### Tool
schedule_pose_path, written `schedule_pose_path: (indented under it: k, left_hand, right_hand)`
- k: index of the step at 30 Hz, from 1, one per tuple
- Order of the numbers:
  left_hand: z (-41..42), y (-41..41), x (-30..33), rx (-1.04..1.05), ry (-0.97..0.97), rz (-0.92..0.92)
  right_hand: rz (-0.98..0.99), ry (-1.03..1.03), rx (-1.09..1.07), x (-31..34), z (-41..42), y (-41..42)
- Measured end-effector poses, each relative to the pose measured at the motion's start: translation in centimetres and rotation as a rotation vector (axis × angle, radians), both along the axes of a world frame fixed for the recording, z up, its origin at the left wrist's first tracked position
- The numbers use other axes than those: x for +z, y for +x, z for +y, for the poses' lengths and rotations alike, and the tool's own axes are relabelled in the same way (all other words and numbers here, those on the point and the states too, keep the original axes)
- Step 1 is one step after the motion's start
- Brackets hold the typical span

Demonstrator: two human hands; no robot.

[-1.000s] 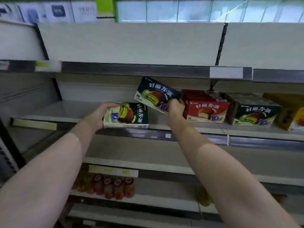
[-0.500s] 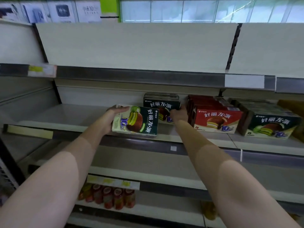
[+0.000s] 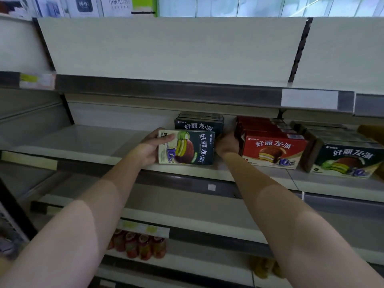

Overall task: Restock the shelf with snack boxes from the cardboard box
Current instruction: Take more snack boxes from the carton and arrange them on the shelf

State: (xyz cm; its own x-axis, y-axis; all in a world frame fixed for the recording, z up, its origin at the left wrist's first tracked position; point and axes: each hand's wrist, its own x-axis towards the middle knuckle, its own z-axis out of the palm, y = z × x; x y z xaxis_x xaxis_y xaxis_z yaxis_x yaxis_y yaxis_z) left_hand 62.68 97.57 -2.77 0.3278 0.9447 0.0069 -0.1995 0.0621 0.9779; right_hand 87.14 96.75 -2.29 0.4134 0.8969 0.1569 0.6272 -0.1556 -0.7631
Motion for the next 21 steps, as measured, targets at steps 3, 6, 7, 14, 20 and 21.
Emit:
schedule_pose_path:
  k: [3,6,7,14,20,21]
  left_hand:
    - [-0.3,0.1,-0.1,0.022,0.015,-0.029]
    - [-0.6,0.0,0.0,0.033,0.004,-0.051]
    - [-0.7,-0.1,0.1,0.042,-0.007,-0.055]
    - [-0.3,-0.3,0.0,0.040,-0.039,-0.078]
    - [-0.8,-0.7,0.1,0.050,0.028,-0.099]
    - [-0.9,-0.7,0.0,0.075,0.048,-0.083]
  right_hand:
    - [-0.026,0.012,-0.020,0.2,-0.2,-0.5]
    - [0.012,-0.005,-0.042,0.2,-0.4,-0.9]
    - [0.048,-0.014,-0.046,0.4,-0.7,-1.1]
    - [0.322,-0.002,-0.027,0.8,-1.3,-1.7]
    - [0.550,0.040,-0.102,1.7,-3.0,-3.3]
    - [0.560,0.063,-0.099,1.8,-3.3,-3.7]
